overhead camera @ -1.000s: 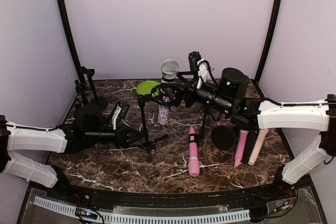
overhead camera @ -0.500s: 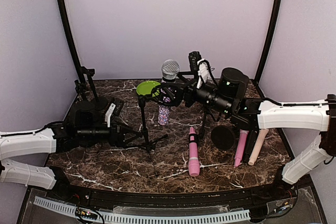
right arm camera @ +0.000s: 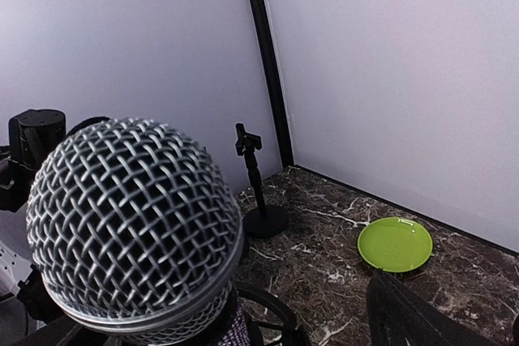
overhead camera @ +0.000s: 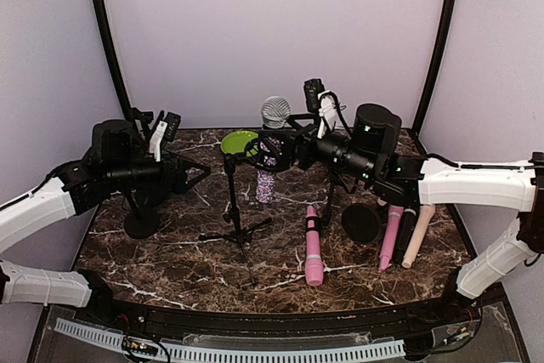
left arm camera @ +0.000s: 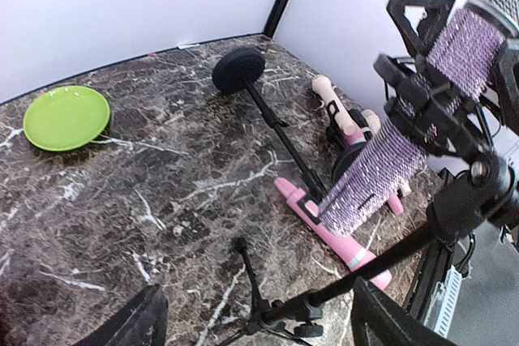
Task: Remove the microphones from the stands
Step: Adjust the microphone stand with the microphone at the center of the board.
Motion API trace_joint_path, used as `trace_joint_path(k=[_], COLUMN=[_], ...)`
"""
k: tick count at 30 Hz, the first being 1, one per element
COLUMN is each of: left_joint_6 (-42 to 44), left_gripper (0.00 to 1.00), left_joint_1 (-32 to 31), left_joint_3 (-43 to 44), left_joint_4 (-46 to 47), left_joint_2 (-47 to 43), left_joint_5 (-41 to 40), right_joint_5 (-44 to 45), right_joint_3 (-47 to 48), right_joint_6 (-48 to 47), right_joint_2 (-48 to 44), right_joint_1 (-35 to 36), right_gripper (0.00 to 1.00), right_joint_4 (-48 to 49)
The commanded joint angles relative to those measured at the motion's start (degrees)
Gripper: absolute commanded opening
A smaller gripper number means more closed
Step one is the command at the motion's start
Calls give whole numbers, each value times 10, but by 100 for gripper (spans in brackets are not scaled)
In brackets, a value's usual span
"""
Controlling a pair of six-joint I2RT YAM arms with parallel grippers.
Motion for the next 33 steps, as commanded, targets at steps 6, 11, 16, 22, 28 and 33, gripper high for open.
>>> trace_joint_path(k=[6,11,16,22,28,33], left_joint_6=[85,107,115,122,129,129], left_gripper=[80,80,80,80,80,80], left_joint_1=[44,44,44,44,44,44], left_joint_3=[90,81,60,44,37,45], left_joint_4=[-27,3,11,28,35,66], left_joint_2=[38,49,51,38,27,16], left_joint_5=[17,4,1,20,46,66], right_joint_5=[28,49,75,83,83,84], right_joint_3=[52,73,81,70,73,85], right_joint_6=[-16,-37,-49,-47,-54,-60], right_joint_2=[22,35,51,58,67,83], right_joint_1=[11,23,33,36,37,38], right_gripper=[99,99,99,98,98,98], right_joint_4=[-30,-58,-90,-118,-134,-154])
